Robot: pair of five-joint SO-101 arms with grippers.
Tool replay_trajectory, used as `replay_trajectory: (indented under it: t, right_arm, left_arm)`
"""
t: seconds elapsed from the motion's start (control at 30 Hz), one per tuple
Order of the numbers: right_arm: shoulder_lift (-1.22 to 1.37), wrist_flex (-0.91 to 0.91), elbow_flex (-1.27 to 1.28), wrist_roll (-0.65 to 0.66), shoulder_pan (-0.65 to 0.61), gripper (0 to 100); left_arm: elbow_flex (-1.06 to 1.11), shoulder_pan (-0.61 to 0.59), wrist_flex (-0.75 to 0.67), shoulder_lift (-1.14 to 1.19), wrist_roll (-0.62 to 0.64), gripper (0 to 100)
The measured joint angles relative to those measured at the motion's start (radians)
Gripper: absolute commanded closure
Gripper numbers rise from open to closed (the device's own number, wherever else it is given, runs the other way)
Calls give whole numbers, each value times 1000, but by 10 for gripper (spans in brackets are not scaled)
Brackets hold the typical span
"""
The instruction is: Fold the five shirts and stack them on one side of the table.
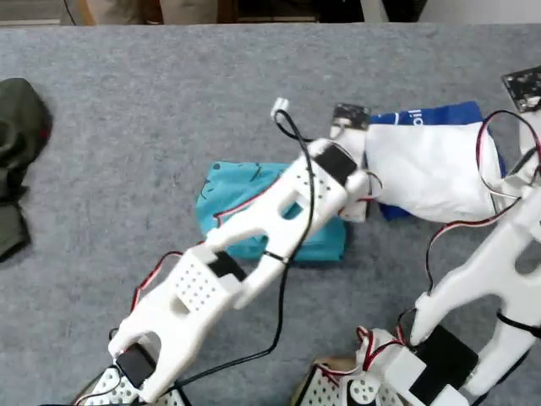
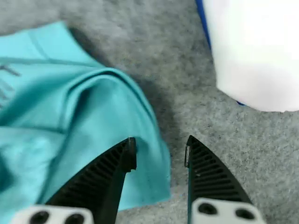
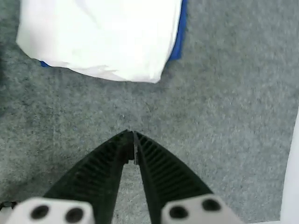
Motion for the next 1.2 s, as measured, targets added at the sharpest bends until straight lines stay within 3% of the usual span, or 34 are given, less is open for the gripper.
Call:
replay_trajectory:
  t: [0.1, 0.23, 0.4, 0.8, 0.93, 1.2]
  right_arm:
    - [0, 0, 0, 0, 3, 996]
    - [0, 0, 3, 0, 3, 996]
    - [0, 0, 3, 0, 3, 996]
    - [0, 0, 3, 0, 3, 996]
    - [0, 0, 3, 0, 3, 996]
    - [0, 0, 3, -25, 3, 996]
  left_arm:
    - [-37, -6, 3, 44, 0, 856]
    - [-92, -12, 52, 52, 0, 988]
    - [-196, -54, 138, 52, 0, 981]
    - [-233, -98, 196, 52, -15, 981]
    - [-333, -232, 273, 51, -61, 981]
    - [-275, -703, 287, -153, -267, 981]
